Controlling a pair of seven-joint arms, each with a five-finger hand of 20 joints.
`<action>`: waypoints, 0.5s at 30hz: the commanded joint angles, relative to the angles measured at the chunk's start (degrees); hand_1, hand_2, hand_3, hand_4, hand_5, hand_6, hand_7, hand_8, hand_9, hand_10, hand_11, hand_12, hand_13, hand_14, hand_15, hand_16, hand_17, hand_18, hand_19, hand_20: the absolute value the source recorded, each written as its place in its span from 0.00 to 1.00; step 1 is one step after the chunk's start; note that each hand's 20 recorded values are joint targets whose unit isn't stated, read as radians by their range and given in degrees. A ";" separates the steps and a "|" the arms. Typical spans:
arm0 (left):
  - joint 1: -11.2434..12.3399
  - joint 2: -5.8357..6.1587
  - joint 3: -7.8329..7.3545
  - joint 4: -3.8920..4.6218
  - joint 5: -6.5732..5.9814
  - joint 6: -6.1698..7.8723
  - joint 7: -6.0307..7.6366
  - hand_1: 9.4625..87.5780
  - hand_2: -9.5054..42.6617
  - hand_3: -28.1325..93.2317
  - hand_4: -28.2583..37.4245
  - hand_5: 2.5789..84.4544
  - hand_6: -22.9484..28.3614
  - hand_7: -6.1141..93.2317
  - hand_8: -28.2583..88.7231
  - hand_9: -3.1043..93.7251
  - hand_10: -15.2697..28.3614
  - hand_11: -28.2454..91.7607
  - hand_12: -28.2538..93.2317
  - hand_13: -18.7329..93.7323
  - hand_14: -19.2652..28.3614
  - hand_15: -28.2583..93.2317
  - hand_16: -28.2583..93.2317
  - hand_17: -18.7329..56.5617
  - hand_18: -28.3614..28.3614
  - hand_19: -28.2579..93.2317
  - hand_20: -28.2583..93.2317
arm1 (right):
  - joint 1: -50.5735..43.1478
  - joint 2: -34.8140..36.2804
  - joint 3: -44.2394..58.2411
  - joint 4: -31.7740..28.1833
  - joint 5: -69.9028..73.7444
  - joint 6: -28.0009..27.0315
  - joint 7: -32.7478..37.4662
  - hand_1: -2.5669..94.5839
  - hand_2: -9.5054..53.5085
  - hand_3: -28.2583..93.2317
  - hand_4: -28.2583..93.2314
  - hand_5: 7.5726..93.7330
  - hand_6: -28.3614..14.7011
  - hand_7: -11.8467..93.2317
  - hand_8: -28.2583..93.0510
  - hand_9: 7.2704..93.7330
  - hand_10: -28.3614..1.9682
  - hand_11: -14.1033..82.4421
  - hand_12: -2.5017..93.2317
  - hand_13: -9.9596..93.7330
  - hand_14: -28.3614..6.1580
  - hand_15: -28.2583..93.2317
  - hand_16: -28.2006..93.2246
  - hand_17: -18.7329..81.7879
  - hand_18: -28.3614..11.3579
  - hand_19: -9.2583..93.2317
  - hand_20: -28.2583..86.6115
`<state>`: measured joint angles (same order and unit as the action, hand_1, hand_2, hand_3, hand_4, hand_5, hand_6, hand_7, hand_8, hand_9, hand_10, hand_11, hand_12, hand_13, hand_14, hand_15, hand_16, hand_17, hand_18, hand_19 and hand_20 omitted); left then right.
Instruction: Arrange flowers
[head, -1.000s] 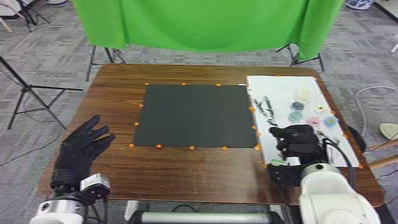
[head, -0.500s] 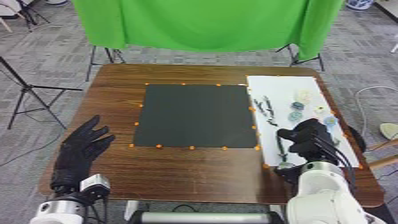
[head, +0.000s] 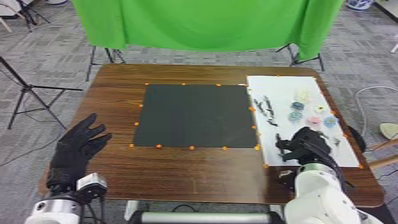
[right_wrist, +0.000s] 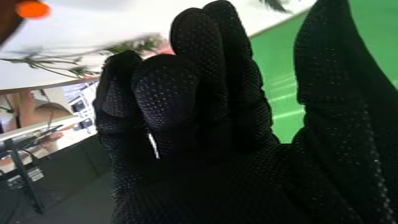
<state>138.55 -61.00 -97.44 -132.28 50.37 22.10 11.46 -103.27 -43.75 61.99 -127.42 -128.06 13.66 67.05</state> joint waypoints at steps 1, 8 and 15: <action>0.80 0.29 -0.56 -0.38 0.08 -0.61 -0.58 0.20 0.32 0.90 0.15 0.38 0.61 0.20 0.16 0.36 0.78 0.45 0.30 0.40 0.93 0.63 0.15 0.15 0.92 0.77 0.18 | 1.97 1.20 -3.71 2.29 -3.99 -2.69 2.53 0.39 0.00 0.91 0.02 0.70 0.47 0.46 0.10 0.73 0.32 0.73 0.24 0.78 0.52 0.90 0.37 0.58 0.10 1.00 0.46; 1.00 0.34 -0.59 -0.41 0.11 -0.60 -0.61 0.20 0.32 0.90 0.15 0.38 0.61 0.20 0.16 0.36 0.78 0.46 0.30 0.40 0.93 0.63 0.15 0.15 0.92 0.77 0.19 | 3.25 1.51 -6.48 3.79 -6.76 -5.73 4.01 0.40 0.00 0.92 0.01 0.70 0.47 0.46 0.10 0.73 0.32 0.73 0.24 0.78 0.51 0.90 0.37 0.58 0.10 1.00 0.46; 0.86 0.19 -0.64 -0.35 0.25 -0.80 -0.80 0.20 0.31 0.90 0.15 0.38 0.61 0.20 0.16 0.36 0.78 0.46 0.30 0.39 0.93 0.63 0.15 0.15 0.92 0.77 0.19 | 3.59 2.39 -8.27 4.50 -7.82 -9.10 4.30 0.40 0.00 0.92 0.01 0.70 0.48 0.47 0.10 0.73 0.32 0.73 0.24 0.78 0.51 0.90 0.38 0.58 0.10 1.00 0.46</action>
<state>138.60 -60.83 -97.95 -132.34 50.41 22.01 11.28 -99.98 -42.69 55.21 -123.94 -134.14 7.06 70.09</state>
